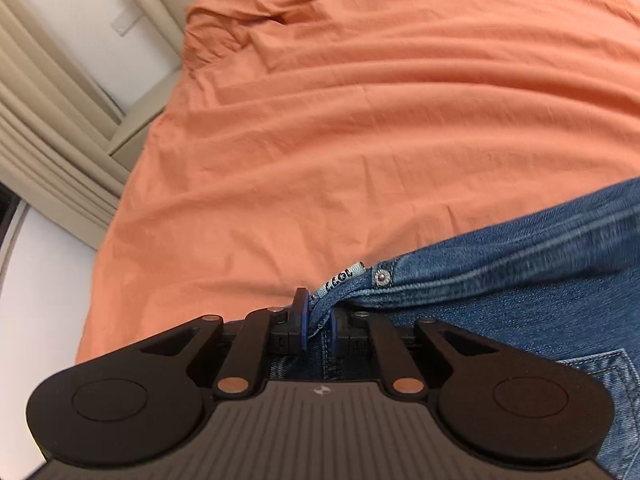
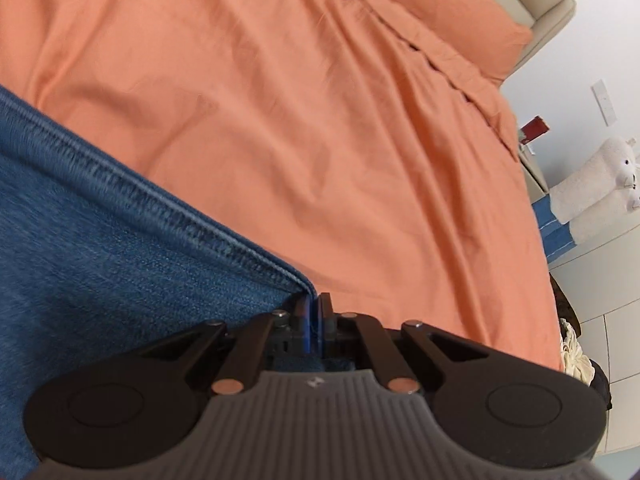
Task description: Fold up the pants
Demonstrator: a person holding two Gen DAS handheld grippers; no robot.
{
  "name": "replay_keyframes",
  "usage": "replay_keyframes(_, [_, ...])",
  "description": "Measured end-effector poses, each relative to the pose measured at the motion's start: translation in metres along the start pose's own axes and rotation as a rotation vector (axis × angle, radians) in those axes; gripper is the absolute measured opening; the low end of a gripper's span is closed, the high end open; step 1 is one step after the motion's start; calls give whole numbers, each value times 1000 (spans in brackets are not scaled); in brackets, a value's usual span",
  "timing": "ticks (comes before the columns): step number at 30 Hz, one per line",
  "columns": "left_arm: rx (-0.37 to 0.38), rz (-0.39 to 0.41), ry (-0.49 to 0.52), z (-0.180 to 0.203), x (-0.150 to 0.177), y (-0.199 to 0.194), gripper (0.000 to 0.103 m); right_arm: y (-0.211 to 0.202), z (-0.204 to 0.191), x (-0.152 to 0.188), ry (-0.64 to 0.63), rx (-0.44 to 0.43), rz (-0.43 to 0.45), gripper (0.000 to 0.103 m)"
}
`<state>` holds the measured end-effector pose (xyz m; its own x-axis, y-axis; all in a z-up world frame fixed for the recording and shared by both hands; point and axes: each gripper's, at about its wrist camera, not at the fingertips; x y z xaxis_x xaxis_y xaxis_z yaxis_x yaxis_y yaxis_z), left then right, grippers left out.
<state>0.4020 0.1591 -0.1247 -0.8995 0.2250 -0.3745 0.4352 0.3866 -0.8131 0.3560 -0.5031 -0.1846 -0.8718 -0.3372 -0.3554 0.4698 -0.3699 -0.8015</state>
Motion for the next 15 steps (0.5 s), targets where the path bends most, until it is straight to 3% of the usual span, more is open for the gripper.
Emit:
replay_keyframes(4, [1, 18, 51, 2, 4, -1, 19, 6, -10, 2, 0, 12, -12, 0])
replay_keyframes(5, [4, 21, 73, 3, 6, -4, 23, 4, -10, 2, 10, 16, -9, 5])
replay_keyframes(7, [29, 25, 82, 0, 9, -12, 32, -6, -7, 5, 43, 42, -2, 31])
replay_keyframes(8, [52, 28, 73, -3, 10, -18, 40, -11, -6, 5, 58, 52, 9, 53])
replay_keyframes(10, [91, 35, 66, -8, 11, -28, 49, -28, -3, 12, 98, 51, 26, 61])
replay_keyframes(13, [150, 64, 56, -14, 13, -46, 89, -54, 1, 25, 163, 43, 18, 61])
replay_keyframes(14, [135, 84, 49, -16, 13, -53, 103, -64, 3, 31, 197, 32, 19, 61])
replay_keyframes(15, [129, 106, 46, -18, 14, -59, 103, -74, 4, 37, 229, 11, 22, 61])
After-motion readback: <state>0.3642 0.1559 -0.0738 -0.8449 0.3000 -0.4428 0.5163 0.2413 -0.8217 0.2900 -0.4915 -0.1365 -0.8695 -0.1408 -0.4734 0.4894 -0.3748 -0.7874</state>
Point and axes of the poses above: each gripper's, at about its wrist camera, not at the fingertips, and y roughly the way its jaws point, z to its right, x to its underside, and after that the axes turned 4 degrees about -z, right-handed
